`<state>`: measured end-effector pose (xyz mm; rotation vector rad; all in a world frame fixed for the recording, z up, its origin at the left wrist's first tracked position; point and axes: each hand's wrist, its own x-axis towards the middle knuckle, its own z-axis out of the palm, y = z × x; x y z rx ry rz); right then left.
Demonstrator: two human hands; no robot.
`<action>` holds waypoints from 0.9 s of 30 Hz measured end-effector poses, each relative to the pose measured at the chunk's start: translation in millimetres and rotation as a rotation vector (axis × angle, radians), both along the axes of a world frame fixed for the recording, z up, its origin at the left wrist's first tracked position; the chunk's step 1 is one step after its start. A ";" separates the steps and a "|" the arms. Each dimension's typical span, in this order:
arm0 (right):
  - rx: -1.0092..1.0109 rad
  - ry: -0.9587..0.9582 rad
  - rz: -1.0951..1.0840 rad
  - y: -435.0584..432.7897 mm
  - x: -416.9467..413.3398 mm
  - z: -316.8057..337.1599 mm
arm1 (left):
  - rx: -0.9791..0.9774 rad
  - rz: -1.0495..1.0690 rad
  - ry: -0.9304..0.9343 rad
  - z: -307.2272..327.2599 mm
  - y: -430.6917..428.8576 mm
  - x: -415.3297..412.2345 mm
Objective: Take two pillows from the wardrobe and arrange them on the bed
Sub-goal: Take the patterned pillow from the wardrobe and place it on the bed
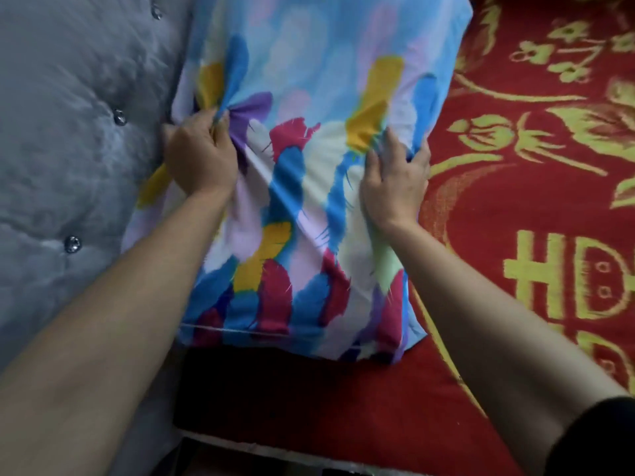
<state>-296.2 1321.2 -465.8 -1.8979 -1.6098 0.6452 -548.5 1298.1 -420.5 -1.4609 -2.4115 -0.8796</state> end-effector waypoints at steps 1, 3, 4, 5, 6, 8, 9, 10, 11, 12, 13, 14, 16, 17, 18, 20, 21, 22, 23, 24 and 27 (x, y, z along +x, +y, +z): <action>-0.098 -0.040 0.060 7.0 0.7 -7.9 | -0.152 -0.019 -0.011 -13.4 -2.6 -10.0; -0.337 -0.122 0.174 7.1 4.1 -28.6 | -0.608 -0.094 -0.119 -45.1 -19.2 -25.2; -0.422 -0.131 0.203 0.4 5.2 -38.6 | -0.801 -0.117 -0.161 -61.2 -33.2 -29.4; -0.454 -0.111 0.210 -9.2 5.6 -47.4 | -0.906 -0.119 -0.169 -77.4 -48.9 -30.4; -0.447 -0.074 0.199 -19.6 5.6 -54.4 | -0.934 -0.104 -0.157 -91.4 -63.3 -27.5; -0.417 0.016 0.135 -38.8 4.6 -65.2 | -0.897 -0.062 -0.170 -108.3 -82.2 -15.2; -0.421 0.042 0.090 -47.5 3.7 -69.4 | -0.888 -0.050 -0.191 -112.8 -85.5 -11.2; -0.434 0.044 0.039 -55.3 2.0 -73.0 | -0.889 -0.041 -0.199 -115.8 -84.8 -9.9; -0.440 0.031 -0.016 -62.0 -0.8 -75.9 | -0.902 -0.034 -0.194 -118.2 -82.1 -10.8; -0.429 0.012 -0.065 -67.9 -4.2 -78.4 | -0.913 -0.029 -0.182 -121.1 -79.2 -11.9; -0.404 -0.008 -0.100 -72.1 -7.3 -81.1 | -0.918 -0.025 -0.172 -125.0 -78.0 -12.4; -0.381 -0.029 -0.114 -73.4 -9.4 -84.5 | -0.916 -0.022 -0.166 -129.3 -77.8 -12.2; -0.403 -0.078 -0.092 -65.9 -10.1 -93.8 | -0.896 -0.017 -0.155 -138.3 -77.3 -9.9; -0.448 -0.112 -0.069 -58.6 -9.2 -99.5 | -0.886 -0.013 -0.156 -142.1 -75.7 -8.9; -0.502 -0.148 -0.043 -50.5 -8.3 -105.1 | -0.882 -0.009 -0.155 -145.0 -72.7 -8.1; -0.605 -0.188 -0.003 -36.2 -7.2 -113.5 | -0.891 0.004 -0.152 -148.4 -66.1 -6.9; -0.638 -0.193 0.010 -31.9 -7.0 -115.7 | -0.897 0.011 -0.153 -148.9 -63.4 -6.6; -0.657 -0.198 0.019 -29.4 -6.9 -116.4 | -0.898 0.013 -0.154 -149.0 -61.7 -6.3; -0.663 -0.206 0.025 -28.7 -6.5 -115.7 | -0.898 0.012 -0.153 -148.3 -60.9 -5.7; -0.654 -0.213 0.026 -30.0 -5.7 -113.5 | -0.896 0.009 -0.152 -146.9 -61.5 -4.7; -0.513 -0.200 -0.003 -49.9 -1.0 -102.2 | -0.859 0.016 -0.179 -140.0 -72.8 0.3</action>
